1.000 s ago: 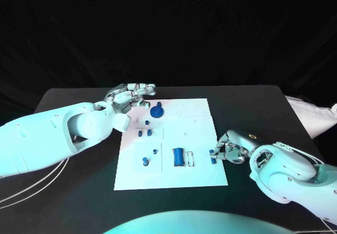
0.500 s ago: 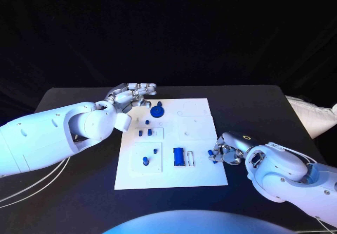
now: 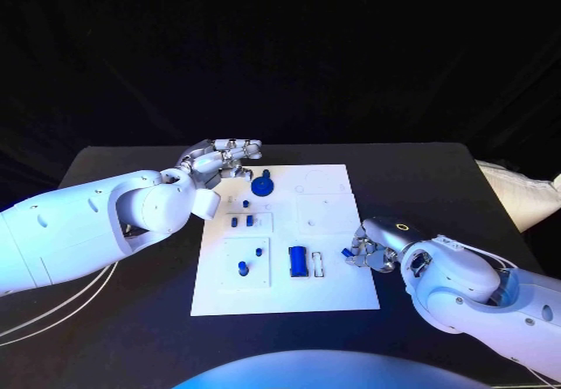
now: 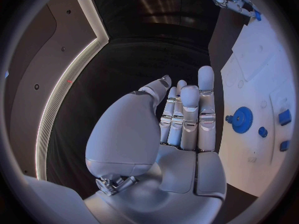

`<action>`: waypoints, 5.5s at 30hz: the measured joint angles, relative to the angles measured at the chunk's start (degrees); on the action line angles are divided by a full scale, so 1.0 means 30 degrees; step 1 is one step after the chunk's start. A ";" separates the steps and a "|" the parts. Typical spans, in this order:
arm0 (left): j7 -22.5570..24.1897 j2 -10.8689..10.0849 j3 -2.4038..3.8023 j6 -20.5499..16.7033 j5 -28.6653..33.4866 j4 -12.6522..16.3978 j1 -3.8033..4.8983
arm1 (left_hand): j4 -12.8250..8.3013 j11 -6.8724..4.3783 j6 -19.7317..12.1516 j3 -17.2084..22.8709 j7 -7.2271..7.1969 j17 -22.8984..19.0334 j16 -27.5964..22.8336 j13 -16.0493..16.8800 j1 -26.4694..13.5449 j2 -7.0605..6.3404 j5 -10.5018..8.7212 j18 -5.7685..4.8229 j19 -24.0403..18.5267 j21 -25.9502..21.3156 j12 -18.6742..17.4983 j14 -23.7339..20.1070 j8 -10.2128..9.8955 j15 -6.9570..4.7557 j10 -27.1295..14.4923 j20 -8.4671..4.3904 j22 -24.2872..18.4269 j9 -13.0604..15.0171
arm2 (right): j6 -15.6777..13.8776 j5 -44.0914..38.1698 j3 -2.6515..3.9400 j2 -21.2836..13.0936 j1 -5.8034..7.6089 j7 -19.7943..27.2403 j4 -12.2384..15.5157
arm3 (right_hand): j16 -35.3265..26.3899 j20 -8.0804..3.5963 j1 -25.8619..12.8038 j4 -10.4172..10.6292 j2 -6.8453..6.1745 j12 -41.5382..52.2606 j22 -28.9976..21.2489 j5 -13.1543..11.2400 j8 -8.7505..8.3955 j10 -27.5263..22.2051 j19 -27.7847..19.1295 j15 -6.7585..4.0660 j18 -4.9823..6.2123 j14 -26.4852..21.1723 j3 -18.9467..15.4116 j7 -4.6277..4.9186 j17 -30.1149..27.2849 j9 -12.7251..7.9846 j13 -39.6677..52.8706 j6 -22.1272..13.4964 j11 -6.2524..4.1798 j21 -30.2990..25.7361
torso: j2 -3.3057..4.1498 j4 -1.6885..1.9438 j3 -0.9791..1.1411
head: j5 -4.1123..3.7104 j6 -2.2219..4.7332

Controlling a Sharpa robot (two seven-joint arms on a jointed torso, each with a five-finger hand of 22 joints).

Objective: Assemble the parts on the task board

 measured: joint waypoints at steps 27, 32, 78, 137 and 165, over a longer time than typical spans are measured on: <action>-0.0034 0.0030 0.0000 0.0046 -0.0037 0.0001 -0.0021 | 0.0000 0.0000 -0.0064 0.0000 -0.0062 -0.0020 0.0000 0.0012 0.0078 0.0078 0.0000 0.0000 0.0000 0.0000 0.0102 0.0000 0.0075 0.0001 0.0001 0.0000 0.0001 -0.0001 | -0.2703 0.4801 -0.0187 0.0082 0.0161 -0.0278 0.1251 | 0.0152 0.0002 -0.1627 0.1445 -0.0394 0.1714 -0.0006 0.3923 -0.0308 0.0277 -0.0002 -0.0258 -0.0001 0.0098 0.2464 -0.0204 -0.0006 0.1305 0.2191 0.0055 -0.0069 0.0153 | 0.0011 0.0024 0.0004 | 0.0075 -0.0055; -0.0044 0.0036 0.0000 0.0052 -0.0047 0.0006 -0.0027 | 0.0000 -0.0001 -0.0064 0.0001 -0.0063 -0.0019 0.0000 0.0011 0.0078 0.0078 0.0000 -0.0001 0.0000 0.0000 0.0102 0.0000 0.0075 0.0001 0.0000 0.0000 0.0001 0.0000 | -0.3192 0.6710 -0.0202 0.0293 0.0192 -0.0338 0.1277 | 0.0151 0.0002 -0.1811 0.1520 -0.0473 0.1681 -0.0008 0.4192 -0.0306 0.0369 -0.0002 -0.0262 -0.0001 0.0096 0.2436 -0.0208 -0.0007 0.1434 0.2250 0.0059 -0.0162 0.0153 | 0.0020 0.0011 0.0004 | 0.0095 -0.0071; -0.0134 0.0022 0.0004 0.0146 -0.0073 0.0101 -0.0033 | 0.0000 -0.0001 -0.0064 0.0001 -0.0063 -0.0058 0.0000 0.0028 0.0078 0.0078 0.0000 0.0000 0.0000 0.0001 0.0102 -0.0063 0.0074 0.0065 0.0001 0.0000 0.0002 -0.0001 | -0.2116 0.7908 -0.0299 0.1771 0.0190 -0.0646 0.0096 | 0.0072 0.0003 -0.5569 0.1829 -0.0159 0.1946 0.0003 0.1922 -0.0144 0.0744 -0.0004 -0.0253 -0.0001 0.0097 0.0524 -0.0288 0.0001 0.2594 0.2697 0.0141 -0.0267 0.0152 | 0.0007 -0.0018 0.0011 | 0.0196 -0.0234; -0.0346 0.0028 0.0000 0.0247 -0.0084 -0.0012 -0.0037 | 0.0000 -0.0005 -0.0064 0.0000 -0.0063 -0.0072 0.0000 0.0043 -0.0024 0.0180 0.0000 -0.0001 0.0000 0.0001 0.0200 -0.0064 0.0159 0.0065 -0.0140 0.0000 0.0002 0.0000 | -0.1200 0.6172 -0.0259 0.1652 0.0043 -0.0502 -0.0060 | 0.0148 -0.0065 -0.4132 0.0671 0.0663 0.2354 -0.0008 0.0090 -0.0223 0.0986 0.0064 -0.0315 -0.0001 0.0033 -0.1678 -0.0456 -0.0011 0.3428 0.3297 0.0458 -0.0373 0.0152 | 0.0015 0.0009 0.0035 | 0.0308 -0.0386; -0.0350 0.0204 -0.0041 0.0195 0.0013 -0.0736 -0.0396 | 0.0000 0.0150 -0.0174 0.0000 0.0039 -0.2452 -0.1706 -0.0076 -0.0023 0.0179 0.0000 0.0000 -0.0985 -0.0730 0.0258 -0.2008 0.0470 0.0216 -0.0743 0.0128 -0.0304 0.0000 | -0.5444 1.4602 -0.0181 0.0771 0.1956 0.4636 -0.1988 | -0.3779 0.0286 -0.2290 0.0647 0.0993 -0.6927 -0.0539 0.1294 -0.1912 -0.2117 -0.1839 0.0188 0.0486 -0.0062 -0.2996 0.0534 -0.3135 0.2679 -0.2099 -0.1291 0.0437 -0.2412 | -0.0438 -0.0084 -0.0110 | 0.0245 0.0593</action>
